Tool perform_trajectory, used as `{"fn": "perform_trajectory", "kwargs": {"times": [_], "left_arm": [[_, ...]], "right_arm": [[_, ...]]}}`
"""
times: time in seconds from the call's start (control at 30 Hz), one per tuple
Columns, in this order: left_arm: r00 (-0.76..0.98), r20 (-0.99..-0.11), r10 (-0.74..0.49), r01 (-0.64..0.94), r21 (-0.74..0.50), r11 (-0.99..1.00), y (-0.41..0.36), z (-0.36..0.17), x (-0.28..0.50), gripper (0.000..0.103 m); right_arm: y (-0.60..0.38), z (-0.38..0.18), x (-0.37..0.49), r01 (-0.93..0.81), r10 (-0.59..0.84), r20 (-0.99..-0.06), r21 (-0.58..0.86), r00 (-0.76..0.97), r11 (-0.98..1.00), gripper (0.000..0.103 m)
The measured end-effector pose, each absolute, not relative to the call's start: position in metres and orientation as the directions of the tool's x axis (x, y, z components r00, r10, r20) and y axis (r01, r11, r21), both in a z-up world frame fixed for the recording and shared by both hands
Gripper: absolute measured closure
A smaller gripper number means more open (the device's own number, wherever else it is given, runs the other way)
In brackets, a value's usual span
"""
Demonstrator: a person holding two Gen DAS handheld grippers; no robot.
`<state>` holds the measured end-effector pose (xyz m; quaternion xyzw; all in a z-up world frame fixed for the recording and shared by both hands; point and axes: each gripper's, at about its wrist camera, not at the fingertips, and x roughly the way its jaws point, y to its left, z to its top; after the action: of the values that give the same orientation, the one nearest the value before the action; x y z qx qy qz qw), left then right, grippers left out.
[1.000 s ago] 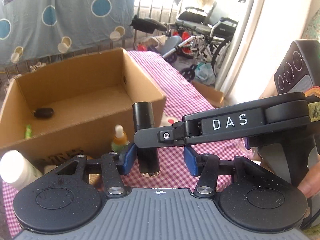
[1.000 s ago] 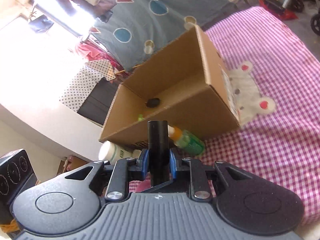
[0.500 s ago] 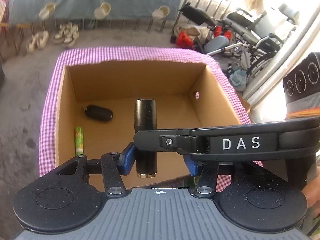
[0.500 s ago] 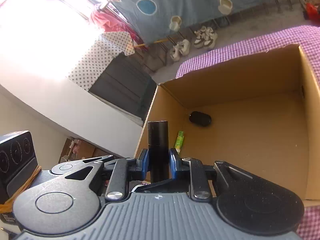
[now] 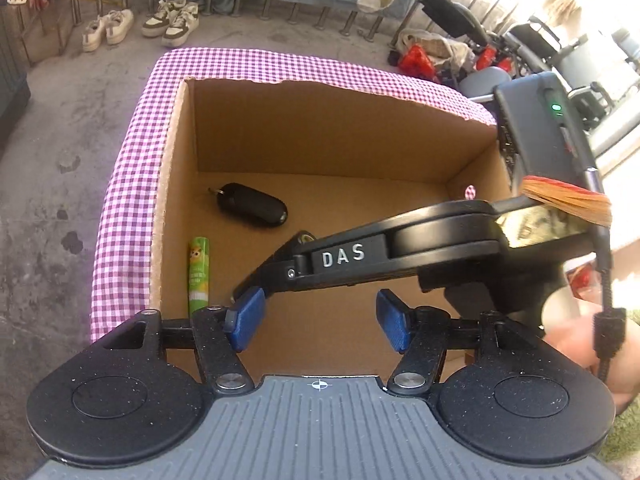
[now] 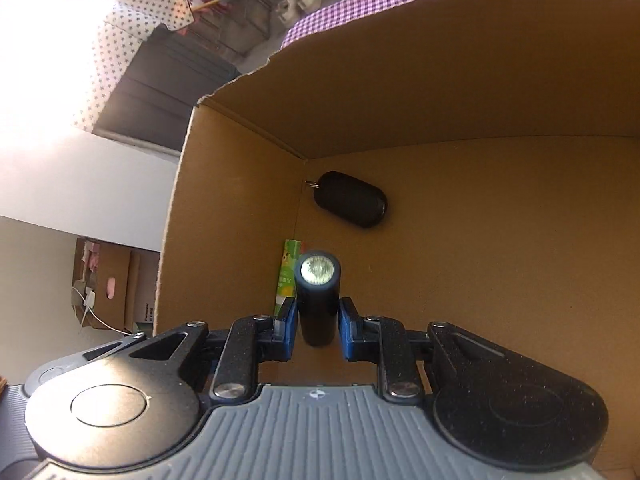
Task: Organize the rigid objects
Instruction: 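Lower the flashlight into the box and open the right gripper, then move the right tool to the pink plastic lid and grip its rim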
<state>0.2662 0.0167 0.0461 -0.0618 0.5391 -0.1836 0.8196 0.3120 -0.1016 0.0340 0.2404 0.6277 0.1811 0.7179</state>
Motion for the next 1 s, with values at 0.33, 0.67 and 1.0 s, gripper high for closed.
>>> {"fn": "perform_trajectory", "kwargs": {"times": [0.33, 0.67, 1.0], "left_arm": [[0.429, -0.818, -0.384, 0.244, -0.304, 0.921, 0.028, 0.07, 0.236, 0.033], [0.544, -0.713, -0.443, 0.302, -0.327, 0.896, 0.032, 0.115, 0.183, 0.027], [0.563, -0.643, -0.519, 0.382, -0.354, 0.853, 0.041, 0.101, 0.112, 0.008]], "right_arm": [[-0.099, 0.066, 0.3, -0.023, 0.507, -0.829, 0.517, 0.236, 0.856, 0.059], [-0.166, 0.137, 0.222, -0.043, 0.608, -0.683, 0.65, 0.405, 0.759, 0.056], [-0.225, 0.15, 0.064, -0.065, 0.598, -0.561, 0.695, 0.573, 0.716, 0.045]]}}
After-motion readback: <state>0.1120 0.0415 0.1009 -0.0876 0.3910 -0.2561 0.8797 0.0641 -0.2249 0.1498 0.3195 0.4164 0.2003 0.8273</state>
